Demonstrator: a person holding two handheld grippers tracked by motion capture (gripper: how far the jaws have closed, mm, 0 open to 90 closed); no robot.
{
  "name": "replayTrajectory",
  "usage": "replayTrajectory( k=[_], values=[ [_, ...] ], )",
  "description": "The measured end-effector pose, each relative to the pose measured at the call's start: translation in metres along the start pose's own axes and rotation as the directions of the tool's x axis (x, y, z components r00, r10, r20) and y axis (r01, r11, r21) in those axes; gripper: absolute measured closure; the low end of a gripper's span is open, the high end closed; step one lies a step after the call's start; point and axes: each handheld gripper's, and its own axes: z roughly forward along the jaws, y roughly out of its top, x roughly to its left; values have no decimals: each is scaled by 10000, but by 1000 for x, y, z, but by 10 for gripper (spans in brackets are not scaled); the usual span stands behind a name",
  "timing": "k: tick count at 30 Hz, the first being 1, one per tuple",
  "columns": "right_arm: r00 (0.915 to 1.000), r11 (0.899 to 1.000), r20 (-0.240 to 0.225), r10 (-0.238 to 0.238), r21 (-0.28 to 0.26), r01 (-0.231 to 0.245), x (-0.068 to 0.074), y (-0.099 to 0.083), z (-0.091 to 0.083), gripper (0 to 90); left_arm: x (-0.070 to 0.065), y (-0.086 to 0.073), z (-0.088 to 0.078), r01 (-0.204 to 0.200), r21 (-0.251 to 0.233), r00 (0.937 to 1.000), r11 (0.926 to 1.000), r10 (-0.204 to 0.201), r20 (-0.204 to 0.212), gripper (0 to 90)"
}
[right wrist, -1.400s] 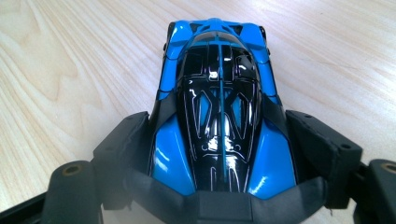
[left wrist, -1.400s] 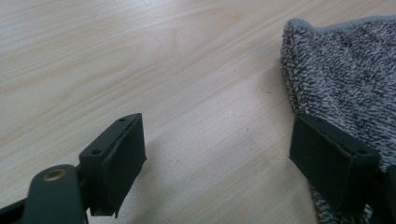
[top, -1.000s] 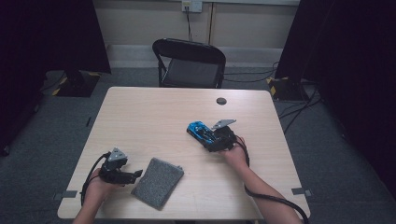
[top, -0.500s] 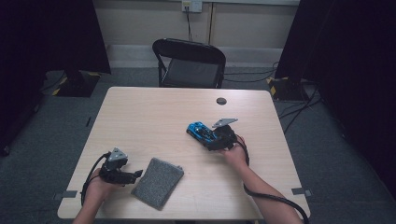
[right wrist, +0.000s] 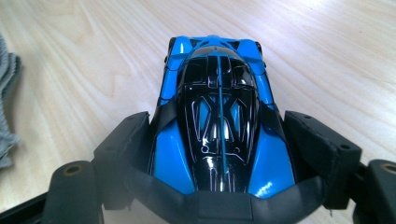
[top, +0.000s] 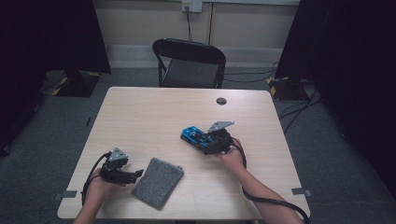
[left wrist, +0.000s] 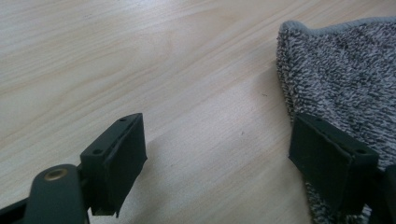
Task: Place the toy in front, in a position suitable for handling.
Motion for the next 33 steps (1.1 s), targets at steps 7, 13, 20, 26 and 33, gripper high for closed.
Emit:
replayTrajectory(
  k=[7,13,20,26,33],
  values=[
    [9999,9998,-59,-119,130,120,6,-14,2,244,-1,0,0,-11,2,10000,10000,11,31,185],
    [9998,9994,5,-209,286,208,7,-17,2,240,-2,1,1,-33,40,10000,10000,32,72,186],
    [9998,9989,-215,-20,472,30,3,-24,4,227,-2,1,0,-46,12,9999,10000,46,93,194],
    [10000,9983,-38,-29,588,31,0,-25,4,138,-2,1,0,-36,-26,9999,10000,36,105,196],
    [9999,9980,13,116,626,-117,1,-27,0,132,-2,0,0,9,12,9999,10000,-9,118,197]
  ],
)
